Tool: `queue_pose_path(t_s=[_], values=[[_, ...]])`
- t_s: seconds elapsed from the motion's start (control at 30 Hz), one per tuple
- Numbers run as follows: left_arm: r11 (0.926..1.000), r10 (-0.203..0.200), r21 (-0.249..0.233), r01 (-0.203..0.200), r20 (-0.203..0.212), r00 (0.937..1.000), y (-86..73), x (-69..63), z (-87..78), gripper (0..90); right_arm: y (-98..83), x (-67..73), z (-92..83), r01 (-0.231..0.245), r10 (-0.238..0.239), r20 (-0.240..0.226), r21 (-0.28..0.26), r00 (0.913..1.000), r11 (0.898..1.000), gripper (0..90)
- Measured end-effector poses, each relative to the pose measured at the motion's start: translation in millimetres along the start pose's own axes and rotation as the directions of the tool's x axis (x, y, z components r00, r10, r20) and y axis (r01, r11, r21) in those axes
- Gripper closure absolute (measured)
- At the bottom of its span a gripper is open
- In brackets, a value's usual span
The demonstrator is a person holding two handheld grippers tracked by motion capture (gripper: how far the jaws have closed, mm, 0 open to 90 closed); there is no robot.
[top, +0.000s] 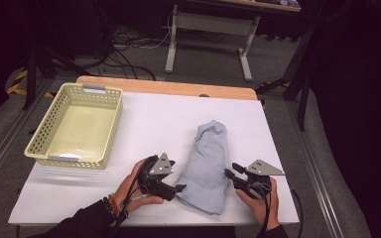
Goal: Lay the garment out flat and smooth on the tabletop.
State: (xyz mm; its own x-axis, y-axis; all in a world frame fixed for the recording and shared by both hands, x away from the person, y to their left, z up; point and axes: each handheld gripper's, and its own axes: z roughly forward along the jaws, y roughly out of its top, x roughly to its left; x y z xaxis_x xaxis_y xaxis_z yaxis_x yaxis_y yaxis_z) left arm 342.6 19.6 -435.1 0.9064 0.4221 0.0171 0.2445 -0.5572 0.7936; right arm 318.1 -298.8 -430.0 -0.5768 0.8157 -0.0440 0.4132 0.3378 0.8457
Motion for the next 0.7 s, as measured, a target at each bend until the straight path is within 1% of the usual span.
queue_pose_path(t_s=[0.03, 0.07, 0.1, 0.13, 0.17, 0.2, 0.23, 0.27, 0.3, 0.33, 0.37, 0.4, 0.43, 0.47, 0.5, 0.53, 0.57, 0.6, 0.67, 0.7], values=[[1.0, 0.0, 0.0, 0.0, 0.0, 1.0, 0.0, 0.0, 0.0, 19.7, 0.0, 0.0, 0.0, 0.0, 0.0, 0.0, 0.0, 1.0, 1.0, 59.0], [0.9999, 0.005, 0.012, -0.005, 0.008, 1.0, 0.4, 0.6, 5.5, 19.7, 1.0, -0.8, -0.5, -0.012, 0.012, -0.014, -0.024, 0.9998, 1.0, 57.8], [0.9996, 0.007, 0.027, -0.008, 0.021, 0.9998, 0.6, 1.0, 11.2, 19.8, 1.7, -0.9, 0.7, -0.018, 0.017, -0.009, -0.028, 0.9998, 0.999, 54.0], [0.9988, 0.01, 0.049, -0.011, 0.019, 0.9998, 0.8, 1.1, 16.8, 20.0, 1.5, -1.5, 3.9, -0.021, 0.021, -0.006, -0.025, 0.9998, 0.999, 51.9], [0.9985, 0.005, 0.055, -0.007, 0.031, 0.9995, 1.0, 1.3, 23.3, 19.7, 0.5, -2.4, 8.4, -0.033, 0.033, -0.011, -0.016, 0.9994, 0.999, 50.7], [0.9983, -0.011, 0.057, 0.008, 0.049, 0.9987, 0.6, 0.5, 26.8, 20.3, -1.1, -3.7, 14.6, -0.049, 0.049, -0.024, 0.004, 0.9985, 0.999, 47.7], [0.995, 0.001, 0.1, -0.006, 0.056, 0.9984, 0.4, -0.9, 35.2, 23.1, -2.9, -5.6, 22.9, -0.063, 0.064, -0.029, 0.043, 0.9975, 0.997, 43.2], [0.995, 0.001, 0.1, -0.006, 0.056, 0.9984, 0.4, -0.9, 35.2, 25.6, -2.9, -5.6, 22.9, -0.063, 0.064, -0.029, 0.043, 0.9975, 0.997, 43.2], [0.9937, 0.008, 0.111, -0.016, 0.068, 0.9977, -0.6, -0.9, 39.1, 25.6, -3.6, -6.6, 26.7, -0.069, 0.071, -0.033, 0.06, 0.9969, 0.996, 42.3], [0.9939, -0.006, 0.11, -0.003, 0.077, 0.997, -1.5, -0.6, 40.1, 29.0, -4.0, -7.7, 30.8, -0.072, 0.076, -0.037, 0.08, 0.9965, 0.994, 40.8], [0.9936, -0.031, 0.111, 0.019, 0.103, 0.9942, -1.7, 1.9, 40.2, 34.2, -4.5, -8.8, 37.3, -0.083, 0.087, -0.038, 0.112, 0.9954, 0.99, 39.5], [0.9936, -0.031, 0.111, 0.019, 0.103, 0.9942, -1.7, 1.9, 40.2, 35.8, -4.5, -8.8, 37.3, -0.083, 0.087, -0.038, 0.112, 0.9954, 0.99, 39.5], [0.993, -0.042, 0.114, 0.028, 0.118, 0.9921, -2.2, 3.5, 40.1, 39.1, -4.0, -10.1, 42.2, -0.092, 0.101, -0.054, 0.142, 0.9935, 0.986, 39.6], [0.9925, -0.055, 0.116, 0.039, 0.133, 0.9895, -3.2, 5.1, 40.3, 41.6, -2.9, -10.5, 43.4, -0.095, 0.105, -0.059, 0.154, 0.9927, 0.984, 40.3], [0.9916, -0.066, 0.119, 0.049, 0.139, 0.9881, -3.7, 5.7, 39.8, 41.6, -2.9, -10.5, 43.4, -0.095, 0.105, -0.059, 0.154, 0.9927, 0.984, 40.3], [0.9919, -0.061, 0.119, 0.043, 0.144, 0.9878, -3.5, 5.9, 39.3, 43.5, -2.1, -10.8, 44.6, -0.097, 0.109, -0.066, 0.162, 0.9919, 0.982, 42.2], [0.9917, -0.056, 0.123, 0.038, 0.145, 0.9878, -3.0, 5.8, 38.5, 50.1, -1.0, -12.3, 47.6, -0.107, 0.126, -0.102, 0.177, 0.9867, 0.978, 49.8], [0.9924, -0.049, 0.119, 0.032, 0.146, 0.9881, -2.7, 5.4, 38.3, 50.1, -1.0, -12.3, 47.6, -0.107, 0.126, -0.102, 0.177, 0.9867, 0.978, 49.8], [0.992, -0.037, 0.124, 0.02, 0.141, 0.9894, -2.1, 3.4, 36.9, 55.1, 0.3, -14.8, 49.9, -0.125, 0.155, -0.146, 0.194, 0.9772, 0.973, 54.7], [0.9932, -0.012, 0.116, -0.004, 0.137, 0.9905, -1.3, 2.3, 35.7, 59.7, 1.6, -16.4, 51.8, -0.137, 0.171, -0.166, 0.2, 0.9712, 0.97, 61.0]])
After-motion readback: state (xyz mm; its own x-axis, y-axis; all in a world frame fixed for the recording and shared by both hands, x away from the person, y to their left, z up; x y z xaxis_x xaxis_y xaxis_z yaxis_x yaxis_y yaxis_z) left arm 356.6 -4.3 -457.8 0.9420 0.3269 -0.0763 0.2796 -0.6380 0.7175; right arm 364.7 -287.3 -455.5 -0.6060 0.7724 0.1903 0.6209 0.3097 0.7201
